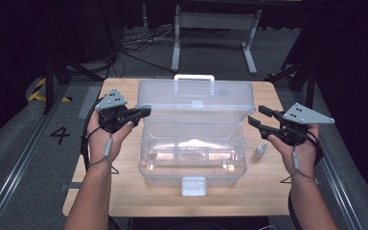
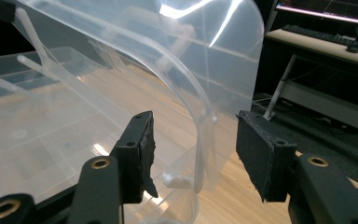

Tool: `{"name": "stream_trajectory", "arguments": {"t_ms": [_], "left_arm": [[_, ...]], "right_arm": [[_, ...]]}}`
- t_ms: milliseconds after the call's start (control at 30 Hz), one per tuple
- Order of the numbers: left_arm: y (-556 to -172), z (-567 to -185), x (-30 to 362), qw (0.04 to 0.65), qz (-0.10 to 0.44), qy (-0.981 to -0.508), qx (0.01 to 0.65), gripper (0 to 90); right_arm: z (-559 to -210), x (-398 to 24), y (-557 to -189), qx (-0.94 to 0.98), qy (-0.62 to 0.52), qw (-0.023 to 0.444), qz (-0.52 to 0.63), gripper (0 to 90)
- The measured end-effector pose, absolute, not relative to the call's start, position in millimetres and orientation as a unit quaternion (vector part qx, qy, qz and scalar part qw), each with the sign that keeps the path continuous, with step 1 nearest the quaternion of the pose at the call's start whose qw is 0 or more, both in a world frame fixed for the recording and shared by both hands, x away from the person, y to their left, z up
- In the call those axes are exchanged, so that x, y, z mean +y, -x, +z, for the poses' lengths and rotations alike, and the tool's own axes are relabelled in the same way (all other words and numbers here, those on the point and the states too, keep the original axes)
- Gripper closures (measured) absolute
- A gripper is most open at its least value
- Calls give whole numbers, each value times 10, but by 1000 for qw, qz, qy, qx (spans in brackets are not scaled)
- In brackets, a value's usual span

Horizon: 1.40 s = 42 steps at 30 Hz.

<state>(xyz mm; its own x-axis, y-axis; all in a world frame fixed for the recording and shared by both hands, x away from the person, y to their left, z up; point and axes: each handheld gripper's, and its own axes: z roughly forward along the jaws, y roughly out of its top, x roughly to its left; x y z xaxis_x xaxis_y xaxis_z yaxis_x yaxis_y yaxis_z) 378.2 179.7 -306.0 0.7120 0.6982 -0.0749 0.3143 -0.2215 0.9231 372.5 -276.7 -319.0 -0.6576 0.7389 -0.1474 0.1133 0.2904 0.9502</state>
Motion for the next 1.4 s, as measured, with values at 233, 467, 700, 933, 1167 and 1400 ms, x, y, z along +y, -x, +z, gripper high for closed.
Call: {"name": "stream_trajectory", "arguments": {"t_ms": [233,467,700,933,1167,1400], "left_arm": [[-3779,-3062,1800,528,179,-761,332,897],[-3769,-3065,1802,527,178,-763,331,896],[-3762,-3065,1801,525,177,-765,330,895],[-3753,-3066,1798,523,178,-766,329,894],[-3746,-3065,1788,525,177,-766,326,884],[-3749,-3069,1796,521,177,-769,327,848]], "right_arm": [[-3188,-2698,-3875,744,-293,295,523,481],[-3171,-2631,-3968,747,-292,297,518,469],[-3165,-2529,-4030,752,-334,280,495,445],[-3163,-2482,-4059,739,-345,299,496,459],[-3151,-2462,-4050,732,-337,328,493,505],[-3144,-2496,-3957,726,-327,360,485,646]]}}
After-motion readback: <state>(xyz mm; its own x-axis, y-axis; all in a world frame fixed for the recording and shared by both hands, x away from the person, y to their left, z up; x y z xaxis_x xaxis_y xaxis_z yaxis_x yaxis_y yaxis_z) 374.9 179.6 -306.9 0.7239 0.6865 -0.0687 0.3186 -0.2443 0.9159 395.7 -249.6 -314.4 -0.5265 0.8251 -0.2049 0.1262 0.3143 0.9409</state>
